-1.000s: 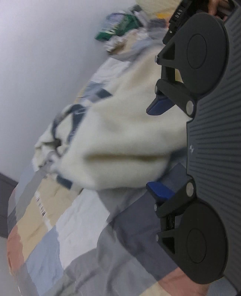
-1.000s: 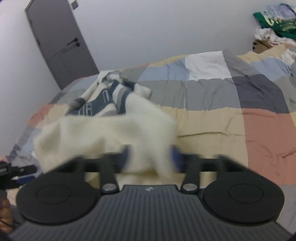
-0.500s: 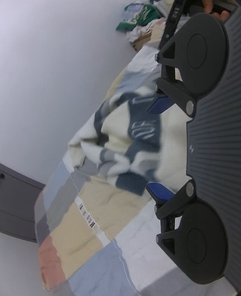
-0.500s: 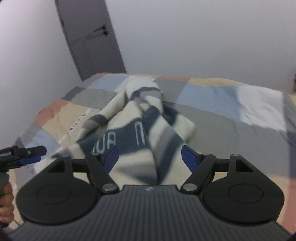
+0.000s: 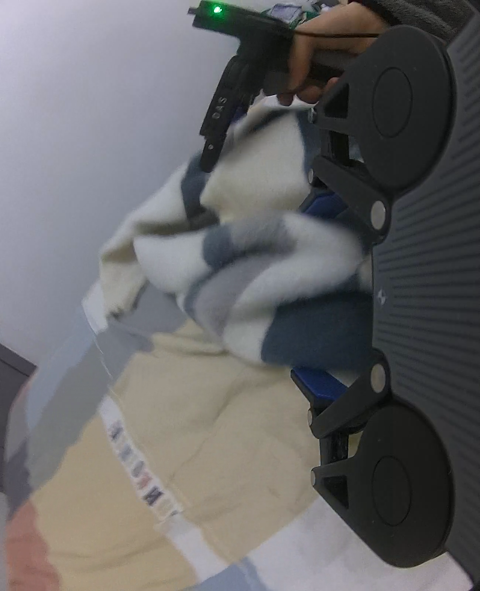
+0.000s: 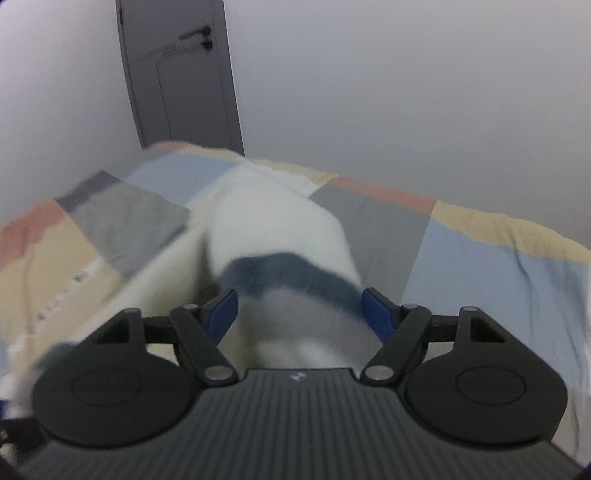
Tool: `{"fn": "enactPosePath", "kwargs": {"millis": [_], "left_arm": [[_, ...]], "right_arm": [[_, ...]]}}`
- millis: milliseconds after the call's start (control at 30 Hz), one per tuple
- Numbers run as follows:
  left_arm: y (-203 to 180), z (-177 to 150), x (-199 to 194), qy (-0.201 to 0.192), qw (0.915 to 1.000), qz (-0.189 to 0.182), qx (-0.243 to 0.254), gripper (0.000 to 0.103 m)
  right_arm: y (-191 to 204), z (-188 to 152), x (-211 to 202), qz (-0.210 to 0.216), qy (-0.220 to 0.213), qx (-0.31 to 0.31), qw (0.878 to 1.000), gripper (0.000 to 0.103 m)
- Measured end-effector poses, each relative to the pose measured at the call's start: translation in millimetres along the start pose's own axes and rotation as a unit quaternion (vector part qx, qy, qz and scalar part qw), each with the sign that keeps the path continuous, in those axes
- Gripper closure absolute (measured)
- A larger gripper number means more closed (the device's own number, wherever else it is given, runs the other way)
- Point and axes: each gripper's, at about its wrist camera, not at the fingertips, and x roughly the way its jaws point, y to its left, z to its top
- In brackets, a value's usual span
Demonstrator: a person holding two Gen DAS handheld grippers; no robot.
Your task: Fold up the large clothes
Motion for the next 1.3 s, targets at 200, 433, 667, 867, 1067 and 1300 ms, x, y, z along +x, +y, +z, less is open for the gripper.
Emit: {"fn": "enactPosePath", "kwargs": {"millis": [200,433,667,867,1067,1300], "left_arm": [[0.5,1.4,16.7,-0.018,0.9998,0.007,0.000,0.023],[1.6,-0.6,-0.7,-0.047,0.9980,0.031,-0.030,0.072],[-7.2,-15.2,-62.9,-0.100,0.9928,0.013,-0.064,0.077],[-19.4,-42.5,-136.0,-0.140,0.9868,-0.003,-0.082,0.078],[-22.5,-66.0,-199.7,-0.162,0.9812,0.004,-0.104,0.078],[-9.9,-104.1,-212.1,-0.108,0.9822,0.103,-0.114,0.077]], "right_arm": [[-24.0,-10.3,48.7,0.032,0.048,0.039,0.998,0.048],[-34.9,-5.9,-0.3,0.008,0.007,0.042,0.999,0.086],[-62.7,-7.0,-132.9,-0.050,-0.071,0.046,0.995,0.086],[-98.0,-47.6,-255.2,-0.097,-0.113,0.109,0.983,0.087],[-134.0,-117.5,-348.1,-0.151,-0.143,0.201,0.957,0.086],[-171.6,-194.0,-358.5,-0.196,-0.058,0.315,0.927,0.086]]}}
